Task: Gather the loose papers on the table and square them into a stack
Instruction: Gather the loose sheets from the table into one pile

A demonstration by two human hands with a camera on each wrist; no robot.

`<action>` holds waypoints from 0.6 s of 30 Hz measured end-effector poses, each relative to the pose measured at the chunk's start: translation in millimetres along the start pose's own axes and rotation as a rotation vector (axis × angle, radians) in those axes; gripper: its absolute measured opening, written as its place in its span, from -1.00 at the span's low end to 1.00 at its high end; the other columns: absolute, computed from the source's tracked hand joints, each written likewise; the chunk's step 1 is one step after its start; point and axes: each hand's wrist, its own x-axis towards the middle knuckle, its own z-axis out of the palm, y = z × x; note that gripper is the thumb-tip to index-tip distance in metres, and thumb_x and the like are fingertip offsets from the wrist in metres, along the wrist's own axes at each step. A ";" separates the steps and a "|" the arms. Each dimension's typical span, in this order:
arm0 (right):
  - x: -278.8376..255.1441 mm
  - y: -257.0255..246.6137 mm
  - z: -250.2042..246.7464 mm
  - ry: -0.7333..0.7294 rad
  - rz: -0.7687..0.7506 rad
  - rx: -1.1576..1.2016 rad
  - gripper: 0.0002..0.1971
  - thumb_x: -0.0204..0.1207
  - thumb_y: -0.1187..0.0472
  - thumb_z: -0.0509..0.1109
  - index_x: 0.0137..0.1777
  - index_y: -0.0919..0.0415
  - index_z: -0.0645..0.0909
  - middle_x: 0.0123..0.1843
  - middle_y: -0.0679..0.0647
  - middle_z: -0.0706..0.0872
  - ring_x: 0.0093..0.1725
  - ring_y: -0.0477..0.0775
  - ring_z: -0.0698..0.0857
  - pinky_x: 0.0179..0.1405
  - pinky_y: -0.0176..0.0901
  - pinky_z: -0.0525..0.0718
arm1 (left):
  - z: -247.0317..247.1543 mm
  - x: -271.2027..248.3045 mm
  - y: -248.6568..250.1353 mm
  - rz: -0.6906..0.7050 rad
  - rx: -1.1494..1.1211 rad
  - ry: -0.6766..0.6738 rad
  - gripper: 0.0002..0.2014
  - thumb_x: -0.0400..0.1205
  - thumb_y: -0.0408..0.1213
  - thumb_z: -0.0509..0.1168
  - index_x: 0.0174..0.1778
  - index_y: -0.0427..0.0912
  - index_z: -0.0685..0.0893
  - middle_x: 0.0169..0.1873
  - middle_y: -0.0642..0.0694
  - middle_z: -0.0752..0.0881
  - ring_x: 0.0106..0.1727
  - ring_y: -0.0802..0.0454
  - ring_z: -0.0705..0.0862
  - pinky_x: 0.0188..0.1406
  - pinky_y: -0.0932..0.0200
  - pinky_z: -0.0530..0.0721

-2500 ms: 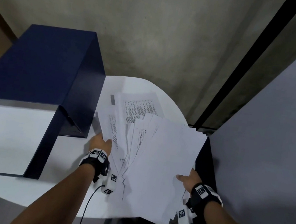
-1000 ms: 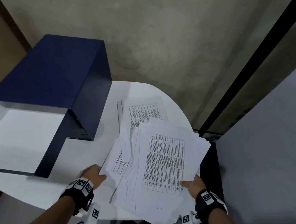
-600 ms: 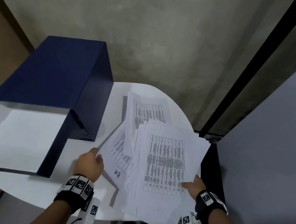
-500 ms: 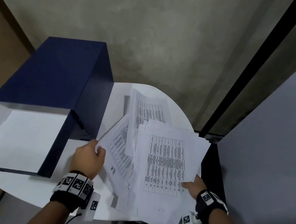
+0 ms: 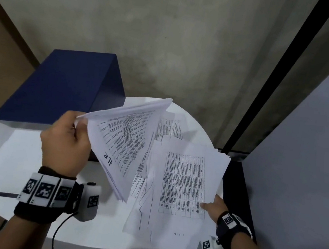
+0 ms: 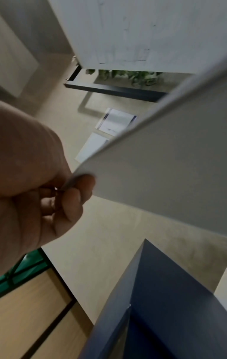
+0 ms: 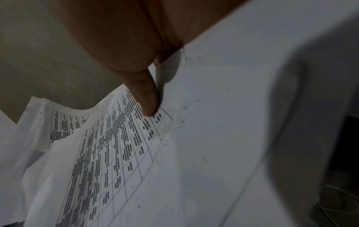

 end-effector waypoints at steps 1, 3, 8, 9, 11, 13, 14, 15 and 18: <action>1.2 1.6 0.5 -0.002 0.007 0.008 -0.59 0.41 0.34 0.51 0.26 0.19 0.59 0.17 0.11 0.76 0.17 0.19 0.72 0.36 0.17 0.61 | -1.5 1.2 -0.4 -0.040 -0.045 0.031 -0.85 0.65 -0.31 0.25 0.01 -0.21 0.71 -0.52 -0.06 0.54 -0.44 0.11 0.54 -0.36 0.20 0.45; -2.2 -1.1 0.6 -0.002 0.011 0.013 -0.59 0.42 0.36 0.51 0.28 0.23 0.60 0.13 0.11 0.76 0.18 0.19 0.72 0.35 0.13 0.60 | -3.1 2.3 -3.7 -0.090 -0.110 0.085 -0.85 0.66 -0.24 0.25 0.01 -0.17 0.70 -0.50 0.00 0.57 -0.41 0.36 0.59 -0.42 0.51 0.42; -5.6 -6.7 -0.5 -0.016 0.006 0.003 -0.59 0.39 0.37 0.52 0.25 0.20 0.61 0.15 0.13 0.76 0.18 0.18 0.72 0.36 0.12 0.60 | -0.4 8.0 -17.8 -0.224 -0.316 0.183 -0.80 0.63 -0.11 0.23 0.02 -0.10 0.69 -0.19 -0.14 0.74 -0.25 0.11 0.67 -0.16 0.20 0.63; -4.7 -6.0 -0.6 -0.019 0.006 -0.004 -0.61 0.37 0.36 0.53 0.20 0.17 0.62 0.15 0.14 0.77 0.18 0.19 0.72 0.35 0.14 0.61 | 1.8 9.2 -20.2 -0.263 -0.385 0.176 -0.81 0.61 -0.08 0.24 0.01 -0.04 0.70 -0.15 -0.13 0.76 -0.16 -0.03 0.73 -0.07 0.02 0.72; -6.0 -7.3 -1.0 -0.007 -0.004 0.011 -0.64 0.35 0.38 0.54 0.13 0.15 0.62 0.08 0.16 0.78 0.15 0.22 0.74 0.31 0.13 0.64 | 5.7 8.5 -20.5 -0.324 -0.551 0.079 -0.89 0.63 -0.11 0.26 -0.06 0.04 0.70 -0.15 -0.09 0.78 -0.11 -0.12 0.77 -0.01 -0.15 0.74; -14.0 -18.1 -0.8 -0.010 0.039 0.091 -0.68 0.40 0.36 0.52 0.16 0.28 0.64 0.03 0.18 0.79 0.08 0.24 0.75 0.24 0.14 0.68 | 15.7 0.8 -20.6 -0.389 -0.694 -0.082 -0.88 0.67 -0.25 0.26 -0.11 0.04 0.67 -0.24 -0.09 0.75 -0.26 -0.04 0.73 -0.15 -0.07 0.73; -16.1 -19.8 -0.5 -0.015 0.055 0.146 -0.71 0.46 0.30 0.50 0.17 0.33 0.64 0.05 0.23 0.79 0.04 0.24 0.75 0.22 0.14 0.68 | 23.4 -6.9 -20.5 -0.426 -0.725 -0.172 -0.87 0.68 -0.32 0.25 -0.08 0.00 0.65 -0.29 -0.13 0.73 -0.35 -0.02 0.71 -0.26 -0.01 0.75; -13.8 -19.1 0.3 -0.004 0.084 0.208 -0.71 0.51 0.19 0.47 0.15 0.35 0.65 0.12 0.28 0.76 0.05 0.23 0.73 0.25 0.12 0.65 | 32.1 -16.9 -20.7 -0.463 -0.726 -0.268 -0.89 0.69 -0.38 0.24 -0.02 -0.09 0.62 -0.33 -0.19 0.70 -0.43 -0.03 0.69 -0.38 0.06 0.76; -8.3 -15.2 -1.5 0.059 0.256 0.452 -0.12 0.32 -0.44 0.37 0.40 0.29 0.55 0.45 0.22 0.58 0.39 0.24 0.58 0.51 0.09 0.42 | 64.9 -58.8 -35.7 -0.553 -0.568 -0.634 -0.91 0.67 -0.44 0.25 0.07 -0.29 0.52 -0.28 -0.37 0.72 -0.55 0.04 0.70 -0.60 0.25 0.64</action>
